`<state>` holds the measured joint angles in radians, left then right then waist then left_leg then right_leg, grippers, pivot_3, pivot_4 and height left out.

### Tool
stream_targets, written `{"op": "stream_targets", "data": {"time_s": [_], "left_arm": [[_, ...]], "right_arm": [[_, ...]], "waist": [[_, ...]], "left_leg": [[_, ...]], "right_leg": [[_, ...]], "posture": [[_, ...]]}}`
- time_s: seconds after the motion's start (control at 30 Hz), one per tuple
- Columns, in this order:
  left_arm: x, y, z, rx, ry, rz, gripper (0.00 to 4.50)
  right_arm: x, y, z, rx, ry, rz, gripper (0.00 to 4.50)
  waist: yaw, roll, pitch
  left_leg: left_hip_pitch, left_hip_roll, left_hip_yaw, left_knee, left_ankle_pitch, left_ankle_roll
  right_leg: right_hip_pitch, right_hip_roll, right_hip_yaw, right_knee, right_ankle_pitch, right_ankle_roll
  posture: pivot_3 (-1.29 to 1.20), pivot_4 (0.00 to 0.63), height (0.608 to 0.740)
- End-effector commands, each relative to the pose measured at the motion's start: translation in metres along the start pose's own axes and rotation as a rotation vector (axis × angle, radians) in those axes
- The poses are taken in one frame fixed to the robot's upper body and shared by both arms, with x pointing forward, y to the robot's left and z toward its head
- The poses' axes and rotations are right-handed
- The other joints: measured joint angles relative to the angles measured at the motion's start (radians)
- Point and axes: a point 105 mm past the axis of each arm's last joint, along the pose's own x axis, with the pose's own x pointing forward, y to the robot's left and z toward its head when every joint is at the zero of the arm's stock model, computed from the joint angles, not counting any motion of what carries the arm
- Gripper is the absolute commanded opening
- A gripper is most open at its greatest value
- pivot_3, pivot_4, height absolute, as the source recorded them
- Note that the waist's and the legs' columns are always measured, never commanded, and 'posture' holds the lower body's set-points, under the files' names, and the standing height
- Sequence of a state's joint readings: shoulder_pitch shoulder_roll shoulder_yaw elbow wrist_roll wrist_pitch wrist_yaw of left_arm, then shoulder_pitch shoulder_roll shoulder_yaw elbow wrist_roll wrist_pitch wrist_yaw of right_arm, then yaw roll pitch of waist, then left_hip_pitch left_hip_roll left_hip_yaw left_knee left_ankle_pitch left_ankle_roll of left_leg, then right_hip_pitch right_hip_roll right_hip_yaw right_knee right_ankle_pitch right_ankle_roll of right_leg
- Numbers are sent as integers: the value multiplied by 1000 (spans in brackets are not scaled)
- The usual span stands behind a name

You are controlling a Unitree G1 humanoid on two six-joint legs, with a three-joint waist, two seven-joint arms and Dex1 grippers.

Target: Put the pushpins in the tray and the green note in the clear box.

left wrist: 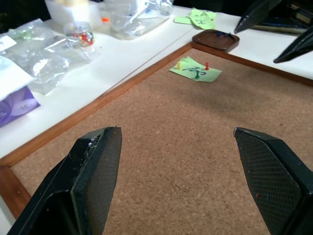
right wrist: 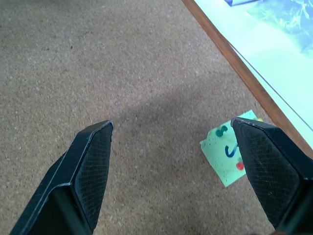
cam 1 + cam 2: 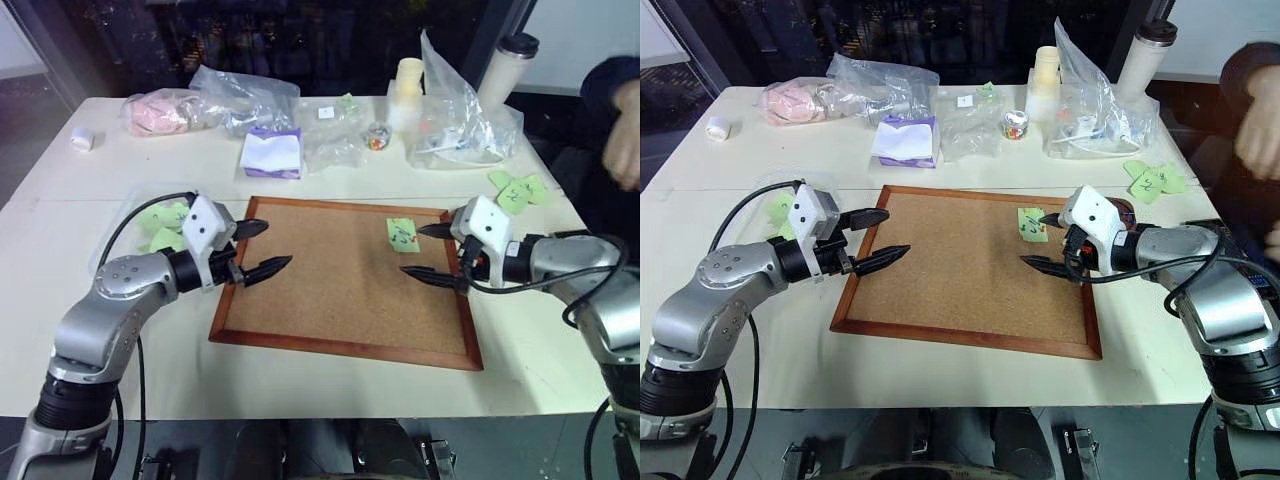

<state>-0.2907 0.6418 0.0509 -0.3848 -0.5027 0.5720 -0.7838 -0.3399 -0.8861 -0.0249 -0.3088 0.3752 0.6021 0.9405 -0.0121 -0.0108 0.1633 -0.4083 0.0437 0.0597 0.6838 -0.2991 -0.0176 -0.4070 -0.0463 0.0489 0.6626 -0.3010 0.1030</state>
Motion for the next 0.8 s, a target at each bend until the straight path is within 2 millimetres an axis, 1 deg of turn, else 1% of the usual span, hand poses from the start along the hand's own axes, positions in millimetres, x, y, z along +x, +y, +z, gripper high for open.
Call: {"op": "stream_targets", "data": {"time_s": [0.03, 0.1, 0.23, 0.8], "left_arm": [[4, 0, 11, 63, -37, -9, 4031], [5, 0, 8, 72, -23, -11, 4031], [7, -6, 10, 54, -37, -45, 4031], [11, -10, 4, 21, -24, -54, 4031]], "right_arm": [[-10, -7, 7, -30, -15, -40, 3986], [-10, -7, 7, -29, -16, -41, 3986], [-10, -6, 6, -26, -14, -43, 3986], [-10, -3, 4, -25, -6, -36, 3986]], "waist": [[0, 0, 0], [0, 0, 0], [0, 0, 0], [0, 0, 0]], "left_leg": [[0, 0, 0, 0, 0, 0], [0, 0, 0, 0, 0, 0], [0, 0, 0, 0, 0, 0], [0, 0, 0, 0, 0, 0]], "right_leg": [[0, 0, 0, 0, 0, 0], [0, 0, 0, 0, 0, 0], [0, 0, 0, 0, 0, 0], [0, 0, 0, 0, 0, 0]], "posture": [[0, 150, 740], [0, 150, 740], [0, 150, 740], [0, 150, 740]]}}
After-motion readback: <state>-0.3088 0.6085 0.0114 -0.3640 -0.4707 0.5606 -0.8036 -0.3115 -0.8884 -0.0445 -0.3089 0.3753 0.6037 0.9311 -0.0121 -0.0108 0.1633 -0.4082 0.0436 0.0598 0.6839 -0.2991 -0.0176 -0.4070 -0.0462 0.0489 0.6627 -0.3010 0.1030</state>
